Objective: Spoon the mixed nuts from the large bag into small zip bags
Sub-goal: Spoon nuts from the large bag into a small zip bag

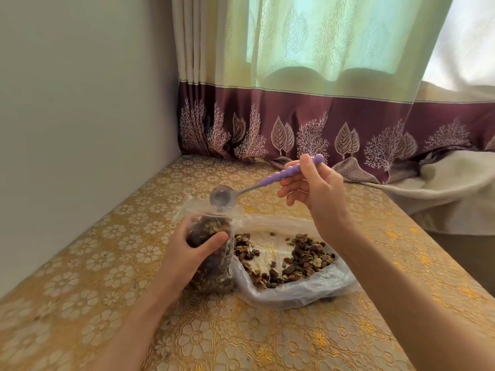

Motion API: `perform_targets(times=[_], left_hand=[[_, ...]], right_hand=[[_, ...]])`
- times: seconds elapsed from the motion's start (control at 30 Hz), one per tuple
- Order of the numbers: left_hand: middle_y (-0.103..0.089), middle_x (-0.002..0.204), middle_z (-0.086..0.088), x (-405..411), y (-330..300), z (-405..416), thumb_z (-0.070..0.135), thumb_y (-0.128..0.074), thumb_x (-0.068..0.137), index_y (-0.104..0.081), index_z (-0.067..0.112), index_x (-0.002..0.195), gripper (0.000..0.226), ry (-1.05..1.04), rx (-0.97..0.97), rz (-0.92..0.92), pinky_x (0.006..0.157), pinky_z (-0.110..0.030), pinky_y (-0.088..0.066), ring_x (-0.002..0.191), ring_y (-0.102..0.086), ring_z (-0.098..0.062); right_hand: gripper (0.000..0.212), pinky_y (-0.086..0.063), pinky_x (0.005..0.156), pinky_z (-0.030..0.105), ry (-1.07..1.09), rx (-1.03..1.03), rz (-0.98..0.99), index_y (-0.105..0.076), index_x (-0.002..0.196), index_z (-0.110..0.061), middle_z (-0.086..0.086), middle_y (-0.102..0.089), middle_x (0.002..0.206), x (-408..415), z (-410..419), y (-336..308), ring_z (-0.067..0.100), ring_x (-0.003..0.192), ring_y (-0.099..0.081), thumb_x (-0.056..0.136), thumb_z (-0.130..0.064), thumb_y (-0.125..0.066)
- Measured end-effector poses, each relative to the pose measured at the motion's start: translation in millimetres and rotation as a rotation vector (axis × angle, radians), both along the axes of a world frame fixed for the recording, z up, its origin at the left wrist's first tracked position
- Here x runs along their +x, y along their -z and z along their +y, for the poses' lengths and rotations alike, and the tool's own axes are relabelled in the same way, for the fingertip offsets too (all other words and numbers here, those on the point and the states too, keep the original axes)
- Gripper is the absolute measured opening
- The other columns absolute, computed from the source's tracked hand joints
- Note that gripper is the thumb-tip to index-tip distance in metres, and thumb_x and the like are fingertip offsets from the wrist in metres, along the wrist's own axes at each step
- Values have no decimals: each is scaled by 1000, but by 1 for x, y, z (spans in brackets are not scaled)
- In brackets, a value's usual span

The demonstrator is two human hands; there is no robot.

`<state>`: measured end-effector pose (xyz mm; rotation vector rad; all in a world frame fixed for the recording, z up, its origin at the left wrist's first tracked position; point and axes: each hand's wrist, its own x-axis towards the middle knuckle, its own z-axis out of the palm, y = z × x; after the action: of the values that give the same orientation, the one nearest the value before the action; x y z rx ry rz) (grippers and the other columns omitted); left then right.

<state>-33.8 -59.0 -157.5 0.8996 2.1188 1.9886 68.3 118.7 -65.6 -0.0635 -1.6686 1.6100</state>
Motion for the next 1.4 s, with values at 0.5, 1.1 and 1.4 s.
perform_targets(times=[0.5, 1.1, 1.4], left_hand=[[-72, 92, -9, 6, -21, 4, 46, -86, 39, -68, 12, 96, 69, 131, 83, -147, 70, -30, -51, 89, -69, -24], [-69, 87, 24, 30, -17, -6, 47, -79, 39, -66, 45, 88, 51, 163, -66, -21, 64, -11, -45, 82, -63, 8], [-64, 100, 34, 48, 4, -24, 42, -83, 51, -51, 43, 106, 64, 380, -279, 12, 71, -4, -46, 95, -59, 11]], right_hand=[[32, -45, 41, 18, 189, -330, -266, -61, 77, -1, 14, -71, 69, 60, 35, 65, 15, 48, -61, 99, -16, -44], [7, -46, 77, 26, 660, 641, -260, -66, 83, -11, 1, -65, 87, 72, 9, 82, 14, 81, -57, 88, -15, -63], [46, -49, 97, 33, -245, 347, -479, -57, 125, -18, -4, -64, 119, 56, -44, 80, 7, 112, -59, 85, -42, -57]])
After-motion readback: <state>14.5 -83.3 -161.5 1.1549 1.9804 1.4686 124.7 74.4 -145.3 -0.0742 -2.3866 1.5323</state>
